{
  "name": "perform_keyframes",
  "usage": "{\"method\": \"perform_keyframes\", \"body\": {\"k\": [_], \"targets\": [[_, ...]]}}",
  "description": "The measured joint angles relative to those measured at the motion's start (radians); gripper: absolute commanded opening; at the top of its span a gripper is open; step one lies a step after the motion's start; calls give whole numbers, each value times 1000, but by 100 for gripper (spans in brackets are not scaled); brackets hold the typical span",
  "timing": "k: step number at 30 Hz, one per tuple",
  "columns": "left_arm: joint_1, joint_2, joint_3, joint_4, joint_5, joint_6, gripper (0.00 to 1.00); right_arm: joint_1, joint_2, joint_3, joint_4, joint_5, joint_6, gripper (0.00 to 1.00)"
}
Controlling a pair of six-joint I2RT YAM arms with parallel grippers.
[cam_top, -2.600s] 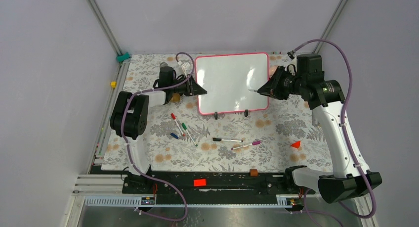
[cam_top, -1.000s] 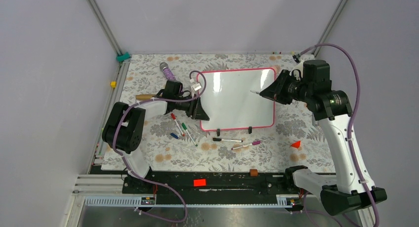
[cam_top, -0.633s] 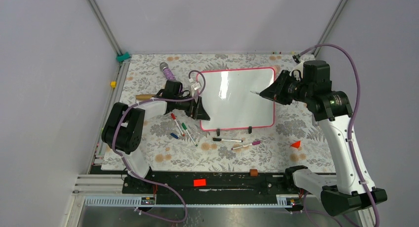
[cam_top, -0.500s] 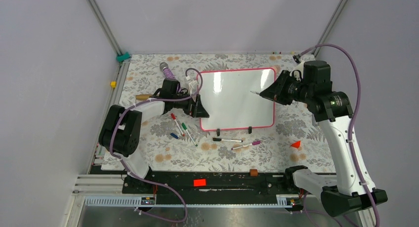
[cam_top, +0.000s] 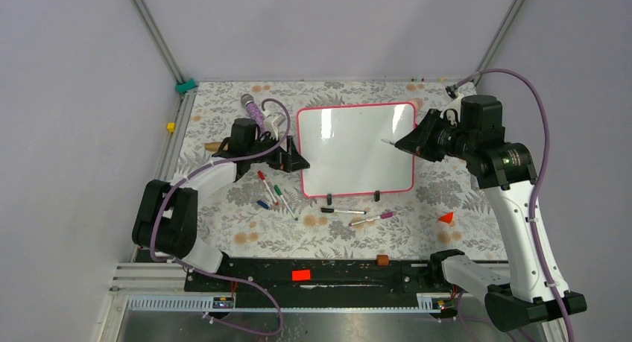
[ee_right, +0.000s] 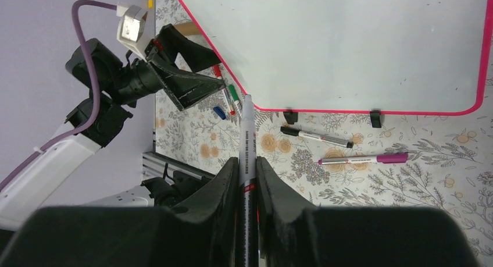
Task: Write a sentence on the whiteboard
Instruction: Hold the whiteboard on the whiteboard stand.
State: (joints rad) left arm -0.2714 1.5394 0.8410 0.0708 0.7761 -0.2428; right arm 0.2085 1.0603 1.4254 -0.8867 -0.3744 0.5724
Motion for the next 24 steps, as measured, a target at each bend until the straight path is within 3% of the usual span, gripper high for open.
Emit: {"method": "perform_keyframes", "body": {"k": [9,24], "targets": [[0,-190,-36,-1,-152,-99,99,1,7,17,-19,26,-18,0],[24,-237,116,-199,-445,-290,99,1,33,98,-72,34,-53,0]]}}
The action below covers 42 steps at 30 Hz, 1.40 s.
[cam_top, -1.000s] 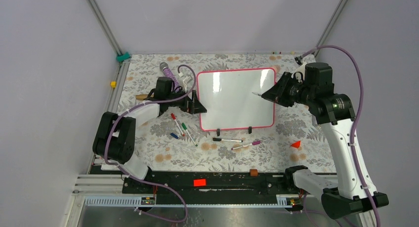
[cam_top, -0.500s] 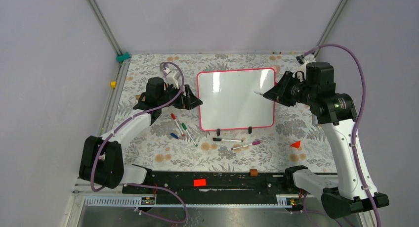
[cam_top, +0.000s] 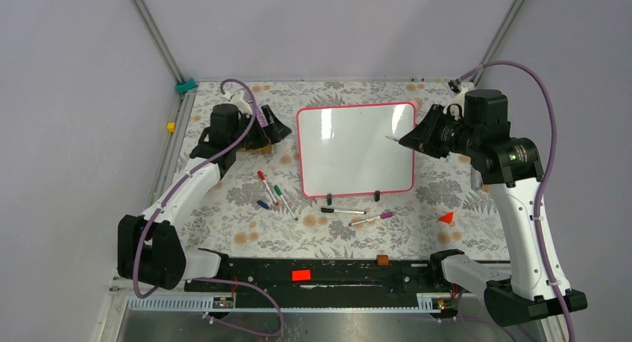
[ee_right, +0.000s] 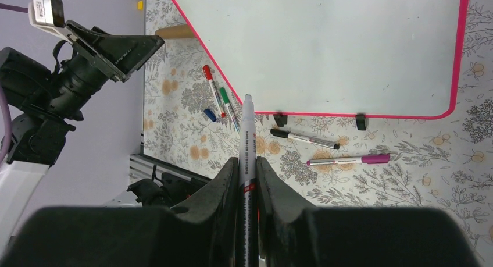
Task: Write a sentence on the whiteboard
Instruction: Hold the whiteboard on the whiteboard stand.
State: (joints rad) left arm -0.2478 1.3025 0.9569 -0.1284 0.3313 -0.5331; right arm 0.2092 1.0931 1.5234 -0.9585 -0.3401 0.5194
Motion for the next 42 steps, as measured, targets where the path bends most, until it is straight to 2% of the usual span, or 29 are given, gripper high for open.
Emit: {"method": "perform_keyframes", "body": {"k": [6,12,16,20,27,31,37,42], "targets": [[103,-15,-19,-13,-39,-74,99,0,0,0,0,3,0,0],[104,-53,-8,-24,-27,-97,99,0,0,0,0,10,0,0],[103,-31,45,-27,-19,-154,99,0,-2,0,0,11,0,0],[103,37,161,-68,-24,-180,99,0,-7,0,0,11,-2,0],[44,140,407,-182,-60,-140,99,8,-2,4,-1,19,-24,0],[-10,182,482,-196,-90,-114,94,38,27,39,-2,46,-49,0],[-32,241,496,-151,-61,-55,95,75,52,55,-2,69,-64,0],[-31,235,431,-26,14,20,95,79,54,56,-2,74,-66,0]]}}
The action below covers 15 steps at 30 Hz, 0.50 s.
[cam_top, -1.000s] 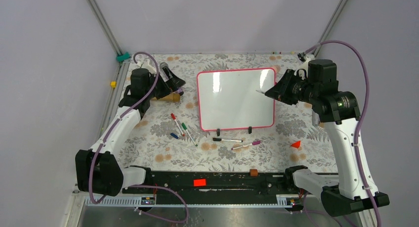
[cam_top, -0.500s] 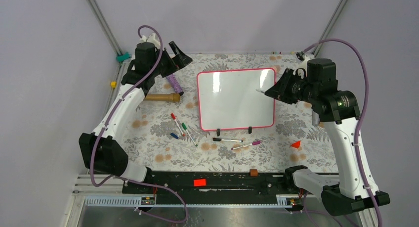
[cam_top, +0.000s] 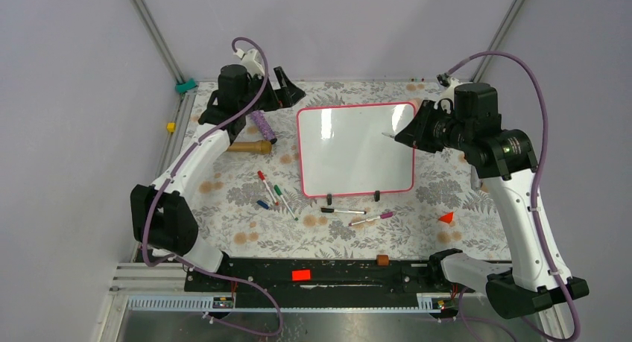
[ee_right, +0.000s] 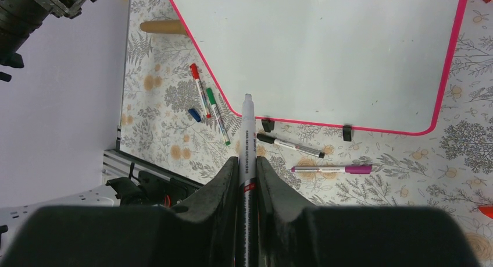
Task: Write a sentence on the whiteboard
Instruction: Hold the whiteboard on the whiteboard stand.
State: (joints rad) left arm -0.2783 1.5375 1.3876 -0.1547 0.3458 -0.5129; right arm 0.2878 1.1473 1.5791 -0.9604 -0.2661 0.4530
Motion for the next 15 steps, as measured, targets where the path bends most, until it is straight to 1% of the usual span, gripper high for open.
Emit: {"method": "perform_keyframes", "body": {"k": [2,6,8,12,15], "targets": [[1,-2,-23,29,21,19,95,0,-2,0,0,8,1,0],[2,-2,-23,27,47,32,96,0,-12,-3,0,15,6,0],[2,6,-2,13,65,34,98,0,-19,-4,0,16,7,0],[2,39,53,-14,90,26,99,0,-28,-4,0,20,6,0],[2,49,57,-34,103,26,99,1,-30,-6,1,21,3,0]]}}
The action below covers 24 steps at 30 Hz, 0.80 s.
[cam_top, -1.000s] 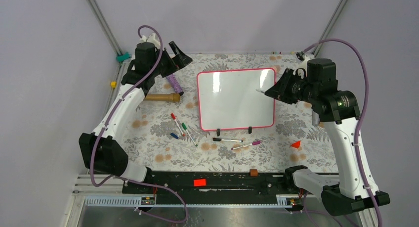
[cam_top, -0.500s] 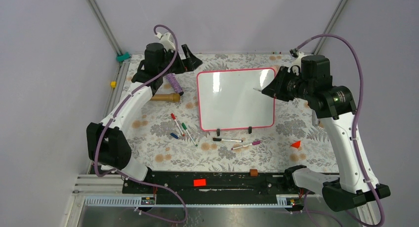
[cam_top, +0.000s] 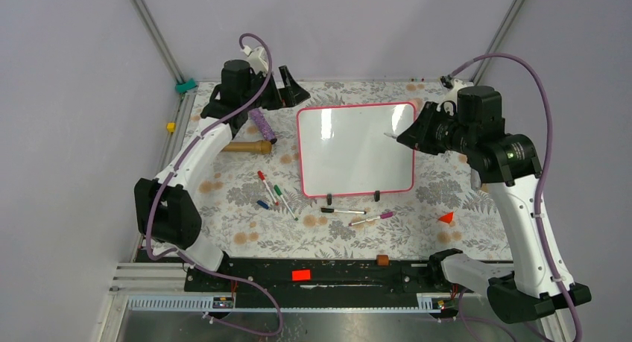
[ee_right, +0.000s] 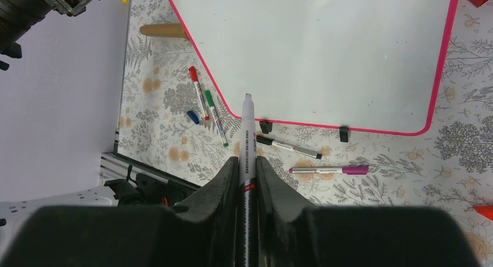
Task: Write a sentence on the whiteboard
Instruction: Hold the whiteboard on the whiteboard stand.
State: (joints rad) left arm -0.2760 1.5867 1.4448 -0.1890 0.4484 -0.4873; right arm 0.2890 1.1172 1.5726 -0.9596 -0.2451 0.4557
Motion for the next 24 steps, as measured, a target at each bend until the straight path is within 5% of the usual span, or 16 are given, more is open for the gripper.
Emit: {"method": "perform_keyframes", "body": {"k": [9,18,24], "targets": [[40,30,19,-100,30,23,99,21,30,-7,2,4,-34,0],[75,215,207,-264,30,-41,98,39,39,-31,9,20,-40,0],[106,219,130,-167,142,-122,98,51,70,-29,21,19,-40,0]]}}
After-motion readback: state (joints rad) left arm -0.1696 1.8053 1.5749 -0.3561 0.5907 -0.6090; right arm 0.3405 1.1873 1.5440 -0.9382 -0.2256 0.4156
